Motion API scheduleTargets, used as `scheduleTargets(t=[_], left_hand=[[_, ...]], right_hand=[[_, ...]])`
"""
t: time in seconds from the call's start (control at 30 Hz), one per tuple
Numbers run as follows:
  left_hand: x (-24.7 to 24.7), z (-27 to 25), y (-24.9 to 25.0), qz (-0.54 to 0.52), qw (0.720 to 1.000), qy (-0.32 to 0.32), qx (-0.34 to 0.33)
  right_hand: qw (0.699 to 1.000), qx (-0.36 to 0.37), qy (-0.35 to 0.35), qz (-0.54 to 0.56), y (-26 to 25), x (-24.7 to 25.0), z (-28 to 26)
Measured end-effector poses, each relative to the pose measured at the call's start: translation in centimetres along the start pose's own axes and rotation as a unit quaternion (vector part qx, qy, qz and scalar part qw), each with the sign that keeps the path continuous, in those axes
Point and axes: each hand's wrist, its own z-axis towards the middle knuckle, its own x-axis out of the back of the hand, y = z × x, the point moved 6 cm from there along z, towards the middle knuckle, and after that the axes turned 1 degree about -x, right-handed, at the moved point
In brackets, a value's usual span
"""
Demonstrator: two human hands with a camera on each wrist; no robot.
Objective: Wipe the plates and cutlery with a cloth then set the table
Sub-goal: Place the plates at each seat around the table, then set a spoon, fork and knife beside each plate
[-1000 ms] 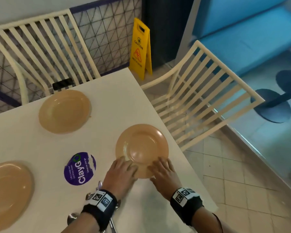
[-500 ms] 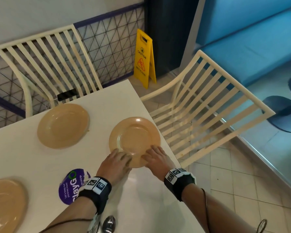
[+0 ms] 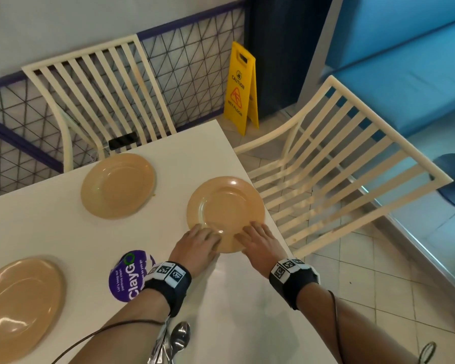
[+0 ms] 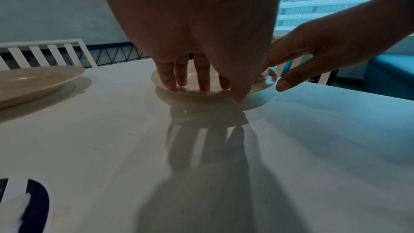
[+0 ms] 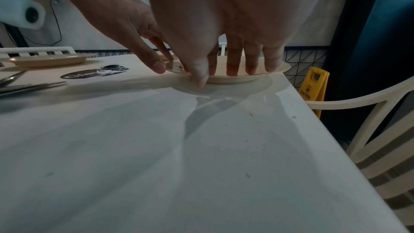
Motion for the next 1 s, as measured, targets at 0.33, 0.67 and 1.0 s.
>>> scheduleTargets(t=[0.33,0.67,1.0], left_hand=[[2.9,-10.5,-3.3,-0.202,0.964,0.070,0.160],[-4.1,-27.7,-8.1,-0.268,0.899,0.106,0.331],[-7.4,-33.9,-6.5,-0.319,0.883,0.107,0.328]], right_hand=[[0.993,0.003,0.050,0.110,-6.9,3.7,-3.7],[0.942,-0.086,-0.207,0.250,-17.5,-3.8,-7.9],[0.931,-0.176,-0.202,0.249,-18.9,-4.9,-7.1]])
